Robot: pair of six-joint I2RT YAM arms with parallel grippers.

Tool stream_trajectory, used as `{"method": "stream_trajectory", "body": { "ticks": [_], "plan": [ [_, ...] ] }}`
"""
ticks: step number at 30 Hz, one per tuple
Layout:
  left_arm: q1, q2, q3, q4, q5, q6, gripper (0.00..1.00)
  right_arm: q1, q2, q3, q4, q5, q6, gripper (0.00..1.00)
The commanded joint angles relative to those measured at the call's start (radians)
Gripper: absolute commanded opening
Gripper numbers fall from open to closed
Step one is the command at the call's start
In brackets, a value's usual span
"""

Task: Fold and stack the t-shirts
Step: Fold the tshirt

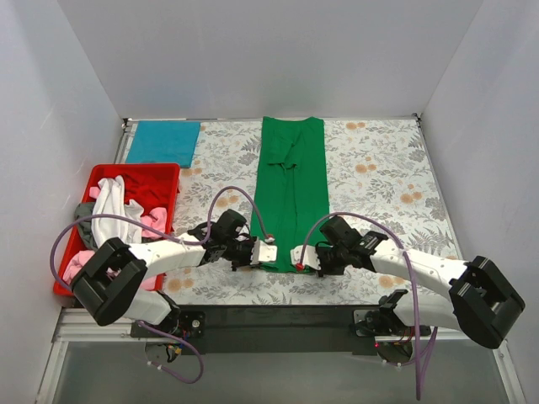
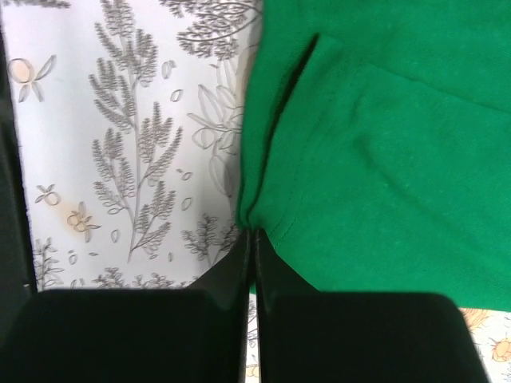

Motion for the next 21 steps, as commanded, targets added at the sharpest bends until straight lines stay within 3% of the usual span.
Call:
{"method": "stream_trajectory", "body": {
  "ticks": [1,6,12,17,21],
  "plan": [
    [-0.027,-0.025,-0.028,-0.087,-0.022,0.004,0.0,0.026,-0.039,-0.023,-0.071,-0.02,-0.002,0.01],
    [-0.065,-0.163,0.0,-0.187,0.044,0.007,0.0,0.066,-0.169,0.008,-0.088,-0.049,0.024,0.01],
    [-0.041,-0.232,0.02,-0.224,0.016,0.01,0.0,0.065,-0.235,0.034,-0.094,-0.02,0.035,0.01],
    [0.052,-0.195,0.098,-0.198,0.033,0.03,0.0,0.03,-0.229,0.066,-0.082,-0.006,-0.01,0.01],
    [0.131,-0.11,0.189,-0.168,0.059,0.065,0.0,-0.082,-0.189,0.109,-0.041,-0.058,-0.056,0.01]
  ]
}}
